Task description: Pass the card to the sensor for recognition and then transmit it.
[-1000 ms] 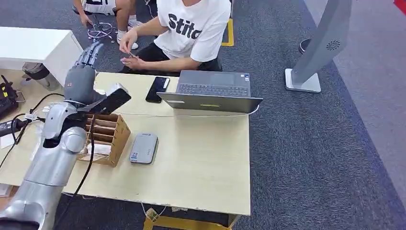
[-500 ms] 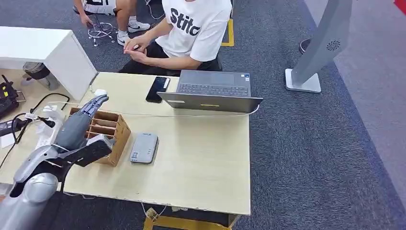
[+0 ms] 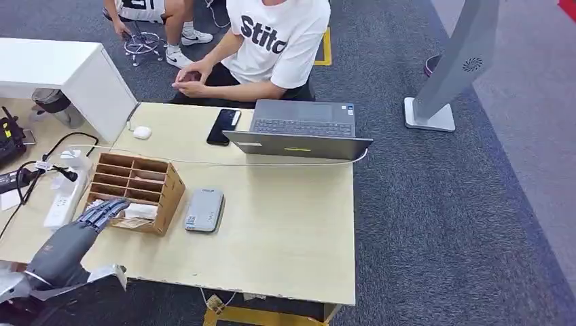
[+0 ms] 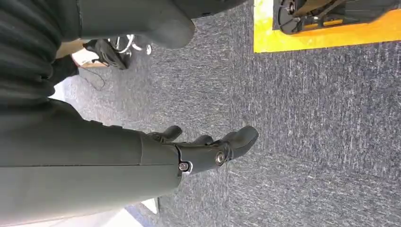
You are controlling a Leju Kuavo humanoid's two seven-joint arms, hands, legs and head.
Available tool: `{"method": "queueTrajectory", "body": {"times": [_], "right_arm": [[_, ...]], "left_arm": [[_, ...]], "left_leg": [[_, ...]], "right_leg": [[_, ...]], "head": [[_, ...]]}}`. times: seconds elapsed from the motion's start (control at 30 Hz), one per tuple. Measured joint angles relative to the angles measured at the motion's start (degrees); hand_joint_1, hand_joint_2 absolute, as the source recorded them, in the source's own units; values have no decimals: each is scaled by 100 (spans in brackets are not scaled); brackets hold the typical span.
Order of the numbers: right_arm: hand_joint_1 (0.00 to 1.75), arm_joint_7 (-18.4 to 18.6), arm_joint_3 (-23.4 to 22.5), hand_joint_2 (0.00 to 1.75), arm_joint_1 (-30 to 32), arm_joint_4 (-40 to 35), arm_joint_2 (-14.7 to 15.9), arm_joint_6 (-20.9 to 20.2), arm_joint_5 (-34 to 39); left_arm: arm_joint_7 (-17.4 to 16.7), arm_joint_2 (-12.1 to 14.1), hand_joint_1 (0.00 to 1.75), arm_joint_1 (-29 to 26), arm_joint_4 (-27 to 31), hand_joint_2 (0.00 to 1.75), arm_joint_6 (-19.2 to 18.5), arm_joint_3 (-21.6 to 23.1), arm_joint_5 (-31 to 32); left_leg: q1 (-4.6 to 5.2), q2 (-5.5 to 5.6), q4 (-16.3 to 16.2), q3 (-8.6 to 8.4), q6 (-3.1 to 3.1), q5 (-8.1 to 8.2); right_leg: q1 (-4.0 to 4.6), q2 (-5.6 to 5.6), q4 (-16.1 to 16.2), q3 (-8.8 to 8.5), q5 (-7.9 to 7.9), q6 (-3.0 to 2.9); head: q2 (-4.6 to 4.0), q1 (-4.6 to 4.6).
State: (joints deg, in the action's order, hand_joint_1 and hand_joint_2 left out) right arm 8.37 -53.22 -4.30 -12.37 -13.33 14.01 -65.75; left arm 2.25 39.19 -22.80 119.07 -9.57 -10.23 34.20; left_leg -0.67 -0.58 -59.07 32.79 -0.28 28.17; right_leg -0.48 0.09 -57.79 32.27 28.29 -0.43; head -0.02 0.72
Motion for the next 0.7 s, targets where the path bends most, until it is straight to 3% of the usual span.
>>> {"method": "queueTrajectory", "body": {"times": [0.2, 0.43, 0.7], "right_arm": [[0, 0, -52, 175, 1, 2, -2, 0, 30], [0, 0, -72, 175, -3, 4, -2, 0, -4], [0, -24, -74, 175, -8, 4, -9, -2, -41]], "left_arm": [[-234, -116, 0, -478, 182, 175, 478, -48, 668], [-667, -503, 0, -301, 1, 175, 1053, -13, 1757], [-767, -820, 0, 98, -530, 175, 1119, 122, 1998]], "left_leg": [[0, 14, 0, -2, 1, -3], [0, 22, 0, -1, 1, -4], [0, 22, -1, -2, 0, -4]], "right_leg": [[0, -12, 0, -4, -1, 0], [0, -18, 0, -5, -1, -1], [0, -17, 0, -4, -1, -1]], "head": [[0, 0], [0, 0], [0, 0]]}}
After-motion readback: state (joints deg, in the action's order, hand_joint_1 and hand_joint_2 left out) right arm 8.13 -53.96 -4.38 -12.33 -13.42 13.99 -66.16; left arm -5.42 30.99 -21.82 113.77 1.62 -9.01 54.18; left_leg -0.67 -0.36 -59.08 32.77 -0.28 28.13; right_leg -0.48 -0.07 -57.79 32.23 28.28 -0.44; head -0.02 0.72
